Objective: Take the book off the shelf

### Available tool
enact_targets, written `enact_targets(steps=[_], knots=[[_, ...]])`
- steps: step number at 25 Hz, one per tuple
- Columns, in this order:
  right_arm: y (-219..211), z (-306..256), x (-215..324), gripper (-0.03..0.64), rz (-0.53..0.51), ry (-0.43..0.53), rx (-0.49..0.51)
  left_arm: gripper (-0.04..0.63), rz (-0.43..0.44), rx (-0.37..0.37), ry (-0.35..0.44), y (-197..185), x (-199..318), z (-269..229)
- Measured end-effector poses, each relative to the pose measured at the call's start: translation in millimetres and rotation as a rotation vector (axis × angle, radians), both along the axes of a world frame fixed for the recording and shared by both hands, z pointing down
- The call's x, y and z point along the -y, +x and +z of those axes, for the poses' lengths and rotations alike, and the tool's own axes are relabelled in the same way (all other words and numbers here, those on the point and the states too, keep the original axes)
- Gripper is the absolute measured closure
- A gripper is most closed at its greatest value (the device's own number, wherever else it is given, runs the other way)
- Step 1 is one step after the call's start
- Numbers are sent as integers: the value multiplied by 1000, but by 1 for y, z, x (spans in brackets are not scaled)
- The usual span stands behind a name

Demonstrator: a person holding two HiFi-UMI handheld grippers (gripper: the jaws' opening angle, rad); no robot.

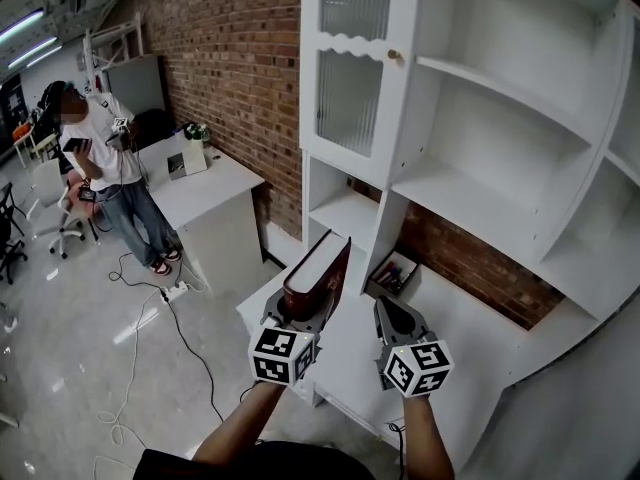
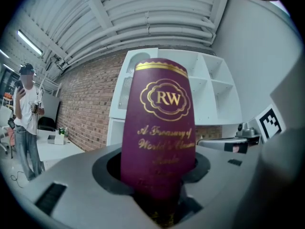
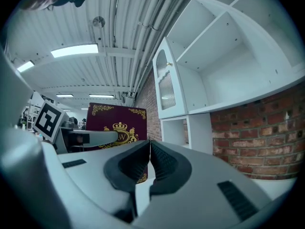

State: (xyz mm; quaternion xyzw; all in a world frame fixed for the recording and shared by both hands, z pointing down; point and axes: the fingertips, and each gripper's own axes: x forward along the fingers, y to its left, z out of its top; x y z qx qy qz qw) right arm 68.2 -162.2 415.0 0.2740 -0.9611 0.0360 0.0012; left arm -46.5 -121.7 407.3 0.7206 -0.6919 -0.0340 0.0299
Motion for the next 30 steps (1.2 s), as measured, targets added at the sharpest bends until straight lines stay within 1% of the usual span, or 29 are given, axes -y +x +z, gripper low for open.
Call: enact_targets(steps=[14,22,30], knots=[[-55,-13,-40,598,-33,44,-10,359,6,-8,22,-44,-34,-10],[-68,-17,-45,597,-13,46,1,359,36,-6,16,-52,-38,-9],[-77,-14,-48,597,-10,43,3,359,40,-6,20,-60,-42,-9]])
